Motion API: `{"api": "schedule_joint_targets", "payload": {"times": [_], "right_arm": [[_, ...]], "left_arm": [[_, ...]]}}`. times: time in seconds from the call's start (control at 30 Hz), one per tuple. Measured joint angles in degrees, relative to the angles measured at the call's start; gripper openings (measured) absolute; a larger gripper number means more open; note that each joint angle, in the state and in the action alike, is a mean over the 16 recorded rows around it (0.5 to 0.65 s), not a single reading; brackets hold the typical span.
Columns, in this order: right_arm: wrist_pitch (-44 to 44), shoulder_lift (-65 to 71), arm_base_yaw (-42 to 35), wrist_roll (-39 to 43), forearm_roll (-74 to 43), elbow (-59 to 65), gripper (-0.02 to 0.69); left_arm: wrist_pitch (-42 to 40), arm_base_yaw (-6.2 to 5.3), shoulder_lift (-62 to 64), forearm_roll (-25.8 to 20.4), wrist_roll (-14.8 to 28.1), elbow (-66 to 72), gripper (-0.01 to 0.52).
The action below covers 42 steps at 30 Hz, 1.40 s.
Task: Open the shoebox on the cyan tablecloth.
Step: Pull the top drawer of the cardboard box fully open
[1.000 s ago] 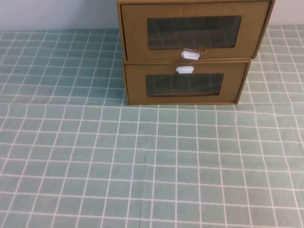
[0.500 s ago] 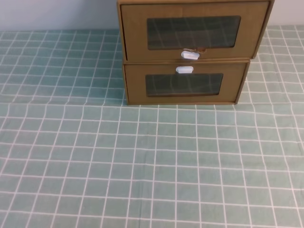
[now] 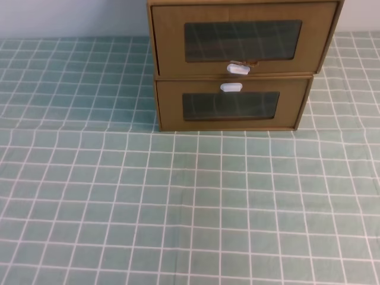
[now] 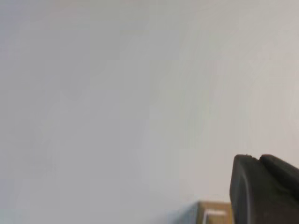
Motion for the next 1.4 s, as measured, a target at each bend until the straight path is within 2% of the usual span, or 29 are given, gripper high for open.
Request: {"api": "schedule_joint_targets", "payload": {"times": [0.2, 0.33, 0.47, 0.67, 0.8, 0.9, 1.0, 1.17, 1.4], "right_arm": [[6.24, 8.28, 0.88, -4.75, 0.82, 0.45, -0.015], [11.77, 13.64, 2.59, -14.25, 3.76, 0.56, -0.015], [17.08, 18.97, 5.84, -27.36, 7.96, 0.56, -0.015], [22.48, 26.38, 13.26, -47.18, 11.32, 0.56, -0.015], [23.89, 30.07, 18.34, -55.18, 10.03, 0.56, -0.015], [24.32, 31.98, 21.33, -57.86, 7.50, 0.56, -0.015], [24.62, 33.21, 23.40, -58.79, 4.67, 0.56, -0.015], [24.97, 34.15, 25.00, -59.14, 2.79, 0.56, -0.015], [25.15, 34.51, 25.21, -59.30, 4.82, 0.56, -0.015]], "left_arm": [[2.59, -0.18, 10.59, -1.14, 0.10, -0.71, -0.005], [4.61, -1.58, 17.05, -2.27, 1.52, -1.93, -0.005], [7.03, -4.52, 23.64, -3.50, 4.76, -5.02, -0.005], [13.33, -10.47, 34.85, -6.54, 11.79, -14.90, -0.005], [18.66, -13.96, 43.72, -11.48, 18.51, -25.27, -0.005], [23.28, -15.55, 50.93, -16.14, 23.09, -34.38, -0.005], [28.26, -16.41, 58.30, -21.09, 26.92, -43.93, -0.005], [35.90, -17.05, 69.62, -28.41, 32.09, -58.34, -0.005], [42.75, -17.85, 79.96, -31.76, 34.25, -70.03, -0.005]]}}
